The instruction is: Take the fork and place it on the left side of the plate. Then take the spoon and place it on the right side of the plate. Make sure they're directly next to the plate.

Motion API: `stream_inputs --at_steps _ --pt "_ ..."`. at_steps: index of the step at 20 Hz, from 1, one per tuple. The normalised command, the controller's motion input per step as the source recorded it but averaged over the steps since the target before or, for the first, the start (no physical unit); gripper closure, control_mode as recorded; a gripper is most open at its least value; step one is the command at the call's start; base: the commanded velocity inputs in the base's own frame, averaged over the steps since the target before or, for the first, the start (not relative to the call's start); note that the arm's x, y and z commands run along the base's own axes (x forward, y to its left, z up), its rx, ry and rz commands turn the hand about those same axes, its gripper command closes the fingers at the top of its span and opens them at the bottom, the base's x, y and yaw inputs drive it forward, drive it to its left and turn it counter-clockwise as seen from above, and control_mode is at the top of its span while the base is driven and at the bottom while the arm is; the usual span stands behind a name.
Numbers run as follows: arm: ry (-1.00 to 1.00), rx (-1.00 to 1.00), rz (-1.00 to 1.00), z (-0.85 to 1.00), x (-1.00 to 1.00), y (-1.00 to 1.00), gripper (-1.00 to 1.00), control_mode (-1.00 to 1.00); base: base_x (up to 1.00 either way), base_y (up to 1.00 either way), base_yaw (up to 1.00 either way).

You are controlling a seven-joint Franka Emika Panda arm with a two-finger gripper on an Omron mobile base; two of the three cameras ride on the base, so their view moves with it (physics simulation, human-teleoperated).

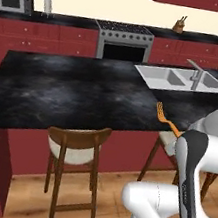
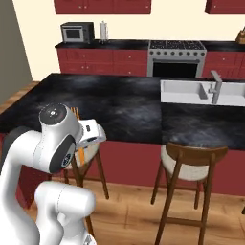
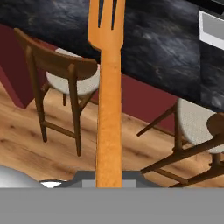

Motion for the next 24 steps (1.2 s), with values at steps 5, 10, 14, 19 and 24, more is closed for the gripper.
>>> stream_inputs --at_steps 5,10,14,19,24 --pt "0.00 0.00 0.00 0.00 0.00 0.00 1.00 1.00 0.27 -1.00 0.00" --pt "0.00 0.00 0.00 0.00 0.00 0.00 1.00 1.00 0.25 -1.00 0.00" --pt "0.00 0.00 0.00 0.00 0.00 0.00 1.00 1.00 0.25 -1.00 0.00" --pt "0.00 0.00 0.00 0.00 0.00 0.00 1.00 1.00 0.29 -1.00 0.00" --pt "0.00 0.00 0.00 0.00 0.00 0.00 1.00 1.00 0.32 -1.00 0.00"
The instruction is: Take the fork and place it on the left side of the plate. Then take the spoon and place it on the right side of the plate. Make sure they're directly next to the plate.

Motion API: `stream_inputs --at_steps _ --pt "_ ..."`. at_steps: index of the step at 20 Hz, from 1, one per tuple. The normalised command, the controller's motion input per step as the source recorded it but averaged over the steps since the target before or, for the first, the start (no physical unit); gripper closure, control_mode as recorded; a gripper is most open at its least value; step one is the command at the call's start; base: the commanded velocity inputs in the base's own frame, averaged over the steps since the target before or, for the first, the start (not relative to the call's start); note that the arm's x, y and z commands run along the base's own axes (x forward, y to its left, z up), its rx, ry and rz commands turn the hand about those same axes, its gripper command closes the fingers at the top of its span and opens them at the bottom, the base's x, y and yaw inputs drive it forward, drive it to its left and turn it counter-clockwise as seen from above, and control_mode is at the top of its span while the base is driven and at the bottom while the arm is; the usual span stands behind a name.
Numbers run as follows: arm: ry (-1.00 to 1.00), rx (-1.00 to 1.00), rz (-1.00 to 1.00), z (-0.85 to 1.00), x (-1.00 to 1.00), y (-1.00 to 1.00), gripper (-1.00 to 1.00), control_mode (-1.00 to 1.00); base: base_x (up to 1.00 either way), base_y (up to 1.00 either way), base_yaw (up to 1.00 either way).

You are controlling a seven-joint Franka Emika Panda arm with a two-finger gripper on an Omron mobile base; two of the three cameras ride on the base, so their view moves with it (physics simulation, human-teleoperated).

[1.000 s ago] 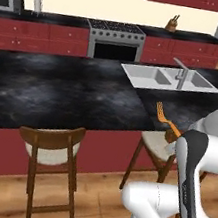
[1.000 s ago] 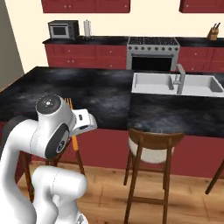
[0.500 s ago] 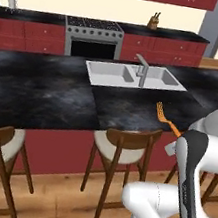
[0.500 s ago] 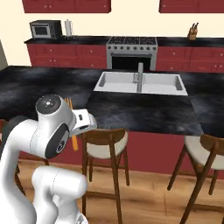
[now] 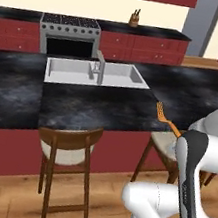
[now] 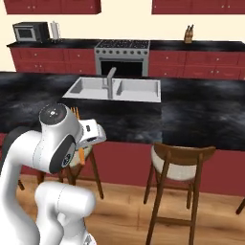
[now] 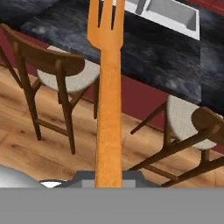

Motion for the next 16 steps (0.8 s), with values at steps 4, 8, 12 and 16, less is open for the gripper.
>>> stream_inputs --at_steps 4,8,12,16 --pt "0.00 0.00 0.00 0.00 0.00 0.00 1.00 1.00 0.39 -1.00 0.00" --pt "0.00 0.00 0.00 0.00 0.00 0.00 1.00 1.00 0.50 -1.00 0.00" --pt "0.00 0.00 0.00 0.00 0.00 0.00 1.00 1.00 0.46 -1.00 0.00" --pt "0.00 0.00 0.00 0.00 0.00 0.00 1.00 1.00 0.35 -1.00 0.00"
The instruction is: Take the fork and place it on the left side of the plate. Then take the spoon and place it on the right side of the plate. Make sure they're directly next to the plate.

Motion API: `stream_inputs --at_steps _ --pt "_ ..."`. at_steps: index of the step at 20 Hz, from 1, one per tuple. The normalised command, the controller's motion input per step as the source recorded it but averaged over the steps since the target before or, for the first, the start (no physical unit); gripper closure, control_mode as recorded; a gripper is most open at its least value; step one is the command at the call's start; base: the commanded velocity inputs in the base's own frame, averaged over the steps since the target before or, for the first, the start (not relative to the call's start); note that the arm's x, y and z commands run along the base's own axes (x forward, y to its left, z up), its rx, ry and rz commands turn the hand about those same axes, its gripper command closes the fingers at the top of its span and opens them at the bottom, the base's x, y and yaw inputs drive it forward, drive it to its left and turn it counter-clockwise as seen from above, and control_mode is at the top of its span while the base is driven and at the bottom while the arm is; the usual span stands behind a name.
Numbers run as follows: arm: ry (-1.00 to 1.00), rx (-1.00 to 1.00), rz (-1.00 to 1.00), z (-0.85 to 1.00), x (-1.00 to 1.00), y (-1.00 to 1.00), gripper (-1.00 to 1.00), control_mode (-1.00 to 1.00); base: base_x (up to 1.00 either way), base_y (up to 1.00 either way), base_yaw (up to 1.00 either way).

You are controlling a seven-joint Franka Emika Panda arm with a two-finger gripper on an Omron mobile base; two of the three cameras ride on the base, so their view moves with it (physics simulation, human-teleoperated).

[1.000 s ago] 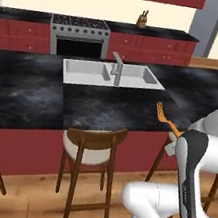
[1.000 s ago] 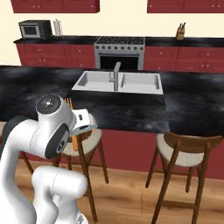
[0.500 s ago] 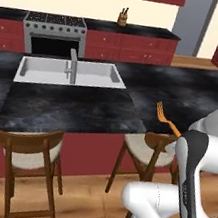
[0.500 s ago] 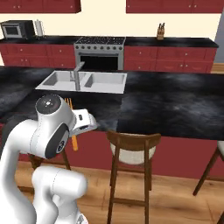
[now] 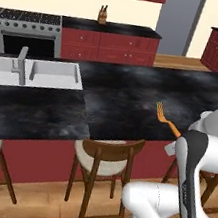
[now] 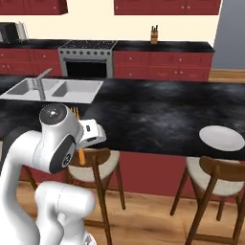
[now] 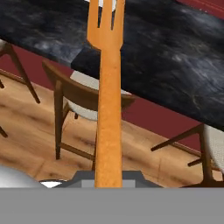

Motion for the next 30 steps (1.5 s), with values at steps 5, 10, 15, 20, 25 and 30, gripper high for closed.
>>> stream_inputs --at_steps 5,10,15,20,25,30 --pt "0.00 0.00 0.00 0.00 0.00 0.00 1.00 1.00 0.33 -1.00 0.00" --pt "0.00 0.00 0.00 0.00 0.00 0.00 1.00 1.00 0.46 -0.96 0.00" --pt "0.00 0.00 0.00 0.00 0.00 0.00 1.00 1.00 0.58 -0.55 0.00" --pt "0.00 0.00 0.00 0.00 0.00 0.00 1.00 1.00 0.23 -0.10 0.00" --pt "0.00 0.00 0.00 0.00 0.00 0.00 1.00 1.00 0.02 0.00 0.00" --pt "0.12 0.00 0.00 -0.03 0.54 0.00 1.00 -1.00 0.03 0.00 0.00"
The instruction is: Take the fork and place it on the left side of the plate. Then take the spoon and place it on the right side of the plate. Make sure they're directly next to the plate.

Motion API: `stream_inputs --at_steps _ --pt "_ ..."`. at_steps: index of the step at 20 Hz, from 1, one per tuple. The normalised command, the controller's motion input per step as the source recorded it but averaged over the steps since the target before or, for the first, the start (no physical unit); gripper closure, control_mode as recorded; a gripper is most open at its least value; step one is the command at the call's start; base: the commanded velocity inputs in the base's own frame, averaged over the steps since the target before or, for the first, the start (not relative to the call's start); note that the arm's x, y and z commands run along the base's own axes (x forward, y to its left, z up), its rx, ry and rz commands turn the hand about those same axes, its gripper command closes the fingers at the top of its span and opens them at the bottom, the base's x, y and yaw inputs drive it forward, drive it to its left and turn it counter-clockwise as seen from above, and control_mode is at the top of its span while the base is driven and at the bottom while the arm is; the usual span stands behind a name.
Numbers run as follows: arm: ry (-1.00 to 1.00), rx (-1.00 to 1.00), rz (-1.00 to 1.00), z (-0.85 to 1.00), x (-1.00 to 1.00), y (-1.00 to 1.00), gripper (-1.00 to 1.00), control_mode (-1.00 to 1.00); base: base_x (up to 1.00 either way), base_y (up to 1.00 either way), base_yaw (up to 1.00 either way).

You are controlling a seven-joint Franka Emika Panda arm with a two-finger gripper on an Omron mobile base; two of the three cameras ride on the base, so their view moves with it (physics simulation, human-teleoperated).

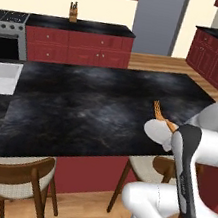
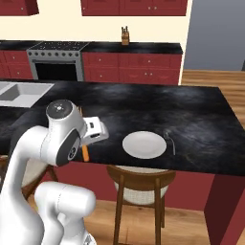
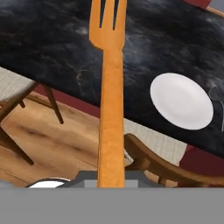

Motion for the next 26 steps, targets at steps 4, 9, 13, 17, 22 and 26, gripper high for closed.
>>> stream_inputs --at_steps 4,9,13,17,22,26 --pt "0.27 -0.06 0.00 -0.23 1.00 0.08 1.00 -1.00 0.00 0.00 0.00" --pt "0.24 -0.04 -0.03 -0.55 0.91 0.02 1.00 -1.00 0.00 0.00 0.00" --pt "0.07 -0.03 -0.10 -0.62 0.73 0.00 1.00 -1.00 0.00 0.00 0.00" --pt "0.00 -0.02 -0.18 -0.58 0.73 0.00 1.00 -1.00 0.00 0.00 0.00" --pt "0.00 -0.02 -0.20 -0.56 0.71 0.00 1.00 -1.00 0.00 0.00 0.00" --pt "0.00 0.00 -0.19 -0.56 0.74 -0.02 1.00 -1.00 0.00 0.00 0.00"
